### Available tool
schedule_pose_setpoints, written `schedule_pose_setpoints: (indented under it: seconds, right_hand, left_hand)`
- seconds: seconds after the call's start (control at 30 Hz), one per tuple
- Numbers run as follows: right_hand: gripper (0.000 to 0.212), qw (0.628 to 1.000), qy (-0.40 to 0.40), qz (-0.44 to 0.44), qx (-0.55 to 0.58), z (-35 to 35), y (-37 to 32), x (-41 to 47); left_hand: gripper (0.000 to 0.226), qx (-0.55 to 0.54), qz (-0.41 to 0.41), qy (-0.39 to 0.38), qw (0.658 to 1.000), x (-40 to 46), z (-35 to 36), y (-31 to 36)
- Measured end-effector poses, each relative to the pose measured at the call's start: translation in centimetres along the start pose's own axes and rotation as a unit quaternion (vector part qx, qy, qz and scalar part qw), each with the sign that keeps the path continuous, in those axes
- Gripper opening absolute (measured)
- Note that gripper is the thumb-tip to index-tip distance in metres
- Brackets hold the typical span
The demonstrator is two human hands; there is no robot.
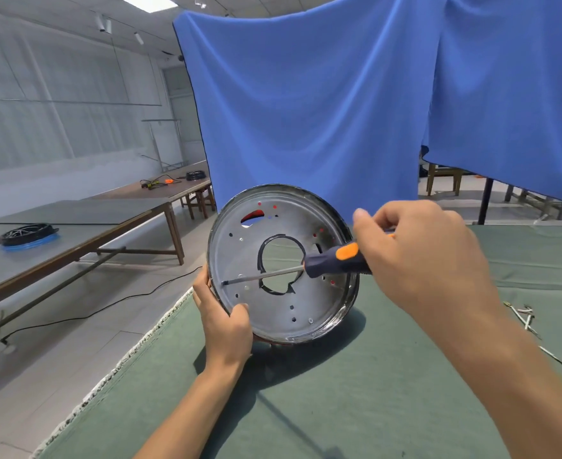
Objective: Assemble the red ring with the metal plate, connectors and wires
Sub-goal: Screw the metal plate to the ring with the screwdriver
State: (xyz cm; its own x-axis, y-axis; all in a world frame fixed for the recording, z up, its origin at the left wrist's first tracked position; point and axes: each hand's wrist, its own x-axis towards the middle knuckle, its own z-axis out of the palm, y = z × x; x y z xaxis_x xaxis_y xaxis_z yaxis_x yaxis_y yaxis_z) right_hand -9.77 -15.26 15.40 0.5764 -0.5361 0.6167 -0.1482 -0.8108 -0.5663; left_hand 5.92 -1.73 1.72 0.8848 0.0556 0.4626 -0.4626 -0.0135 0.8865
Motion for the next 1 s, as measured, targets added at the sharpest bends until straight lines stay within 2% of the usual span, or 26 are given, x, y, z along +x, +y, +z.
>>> schedule_pose_setpoints:
  seconds: [0.07,0.13,0.2,0.23,0.37,0.5,0.63,0.7,0.8,0.9,1.0]
  right_hand:
    - [0.041,0.998,-0.045,0.047,0.011,-0.4,0.3,0.3]
    - [0.036,0.986,-0.139,0.078,0.057,-0.7,0.5,0.5]
    - [0.036,0.974,-0.206,0.057,0.078,-0.7,0.5,0.3]
    - [0.034,0.974,-0.211,0.040,0.073,-0.5,0.5,0.3]
    - [0.028,0.974,-0.204,0.047,0.083,-0.1,0.9,0.9]
    - [0.018,0.945,-0.219,0.120,0.212,-0.4,2.6,2.4]
    - [0.020,0.937,-0.127,0.144,0.293,-0.9,4.5,3.6]
    - [0.024,0.918,-0.097,0.174,0.342,-0.5,5.2,4.0]
    - [0.025,0.862,-0.124,0.266,0.414,1.2,5.8,3.9]
    - [0.023,0.765,-0.178,0.346,0.513,3.2,6.4,3.5]
    - [0.028,0.678,-0.246,0.373,0.584,4.6,7.0,3.0]
  left_hand:
    - [0.074,0.003,0.003,-0.003,1.000,0.1,0.0,0.0]
    - [0.073,0.002,-0.005,0.005,1.000,0.3,0.0,-0.2]
    - [0.070,-0.003,-0.016,0.017,1.000,0.4,0.0,-0.3]
    - [0.068,-0.004,-0.021,0.022,1.000,0.5,0.0,-0.3]
    - [0.067,-0.004,-0.024,0.026,0.999,0.5,-0.1,-0.3]
    - [0.068,-0.032,-0.034,0.053,0.998,0.1,0.6,0.0]
    - [0.053,-0.072,-0.086,0.109,0.988,0.6,1.0,0.0]
    - [0.049,-0.083,-0.131,0.128,0.980,1.0,0.8,-0.4]
    - [0.050,-0.109,-0.195,0.134,0.966,1.2,0.4,-0.8]
    - [0.054,-0.121,-0.261,0.116,0.951,0.9,0.4,-1.0]
    - [0.055,-0.127,-0.290,0.097,0.944,0.6,0.7,-0.9]
